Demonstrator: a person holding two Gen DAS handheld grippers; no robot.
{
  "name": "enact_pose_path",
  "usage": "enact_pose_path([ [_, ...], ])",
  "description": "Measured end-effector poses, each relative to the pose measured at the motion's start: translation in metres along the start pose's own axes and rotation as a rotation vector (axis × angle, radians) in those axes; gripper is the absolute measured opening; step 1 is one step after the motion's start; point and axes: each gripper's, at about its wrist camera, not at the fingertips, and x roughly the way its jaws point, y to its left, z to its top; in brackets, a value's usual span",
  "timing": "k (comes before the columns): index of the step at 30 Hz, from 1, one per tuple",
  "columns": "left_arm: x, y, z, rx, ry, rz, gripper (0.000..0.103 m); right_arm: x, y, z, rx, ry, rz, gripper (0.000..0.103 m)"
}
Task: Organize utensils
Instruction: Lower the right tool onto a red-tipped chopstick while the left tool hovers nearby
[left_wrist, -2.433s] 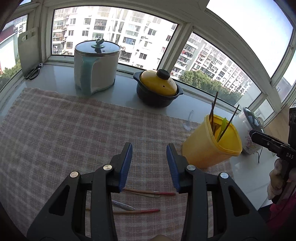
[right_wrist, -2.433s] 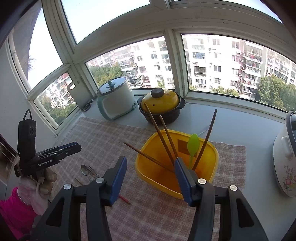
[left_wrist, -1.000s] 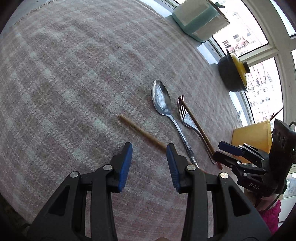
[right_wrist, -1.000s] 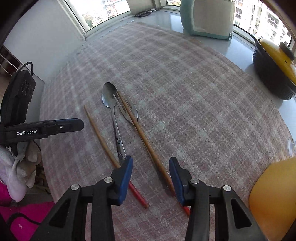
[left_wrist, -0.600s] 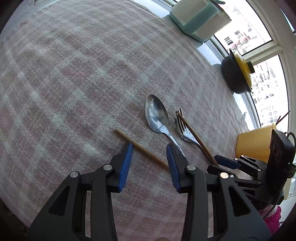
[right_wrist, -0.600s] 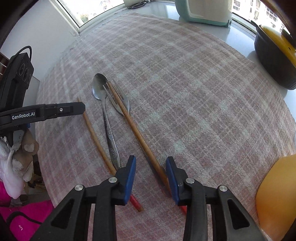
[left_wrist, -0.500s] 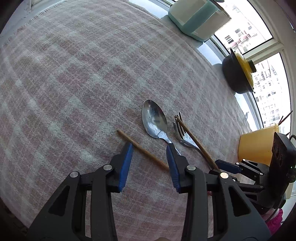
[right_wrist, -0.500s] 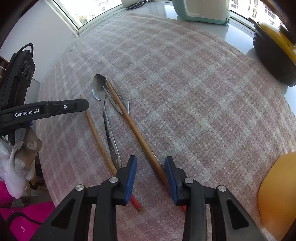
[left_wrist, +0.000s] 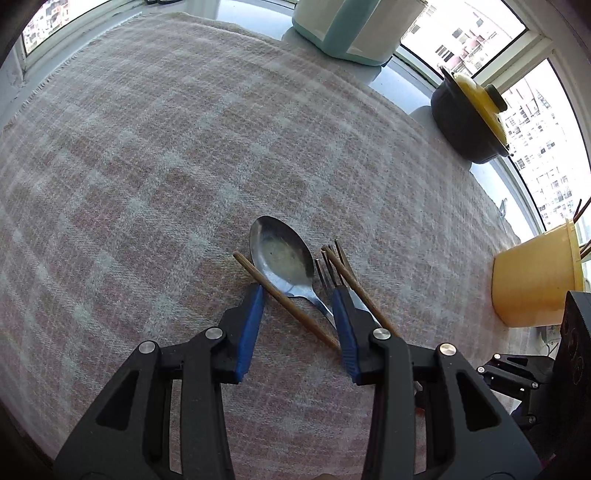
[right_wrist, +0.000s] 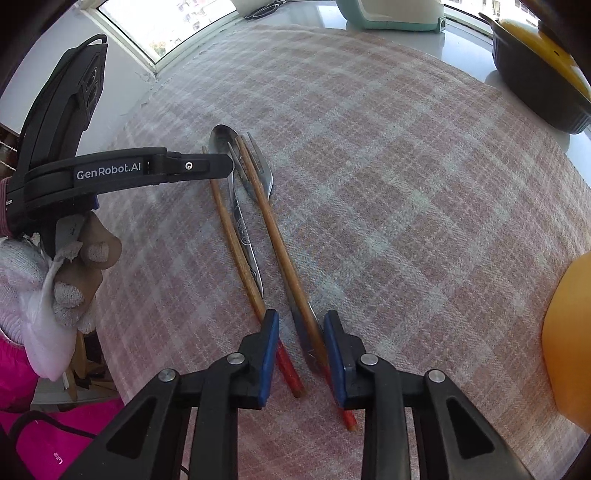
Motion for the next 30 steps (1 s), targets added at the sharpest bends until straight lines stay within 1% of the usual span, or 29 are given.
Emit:
enact_pose_path([
  [4, 0.003, -0.012, -0.003, 0.055, 0.007, 0.008, 0.038, 0.001, 0.004, -0.007, 0.027, 0.001, 0.03, 0.023],
  [6, 0.003, -0.019, -0.009, 0.096, -0.004, 0.032, 0.038, 0.0, 0.006, -0.006, 0.021, -0.002, 0.005, 0.019],
  [9, 0.002, -0.027, -0.017, 0.152, -0.024, 0.071, 0.038, -0.001, 0.007, -0.001, 0.014, -0.016, -0.024, 0.019],
  [11, 0.001, -0.027, -0.021, 0.164, -0.031, 0.086, 0.032, -0.001, 0.008, 0.003, 0.004, -0.016, -0.028, 0.02],
  [14, -0.001, -0.022, -0.026, 0.18, -0.035, 0.095, 0.026, -0.001, 0.011, 0.01, -0.014, -0.019, -0.032, 0.021],
  [15, -0.002, -0.021, -0.027, 0.19, -0.038, 0.099, 0.023, 0.0, 0.013, 0.012, -0.021, -0.019, -0.029, 0.021],
  [20, -0.009, -0.011, -0.032, 0.207, -0.033, 0.081, 0.016, 0.006, 0.022, 0.025, -0.054, -0.016, -0.03, 0.022],
  [21, -0.011, -0.01, -0.032, 0.213, -0.033, 0.081, 0.013, 0.008, 0.024, 0.028, -0.056, -0.015, -0.032, 0.021],
  [27, -0.018, -0.001, -0.036, 0.254, -0.024, 0.092, 0.006, 0.014, 0.026, 0.046, -0.068, -0.015, -0.046, 0.021],
  [29, -0.017, 0.005, -0.037, 0.254, -0.009, 0.104, 0.005, 0.019, 0.027, 0.054, -0.071, -0.01, -0.051, 0.021],
  [30, -0.015, 0.009, -0.037, 0.239, 0.002, 0.098, 0.005, 0.021, 0.028, 0.057, -0.074, -0.002, -0.056, 0.021],
])
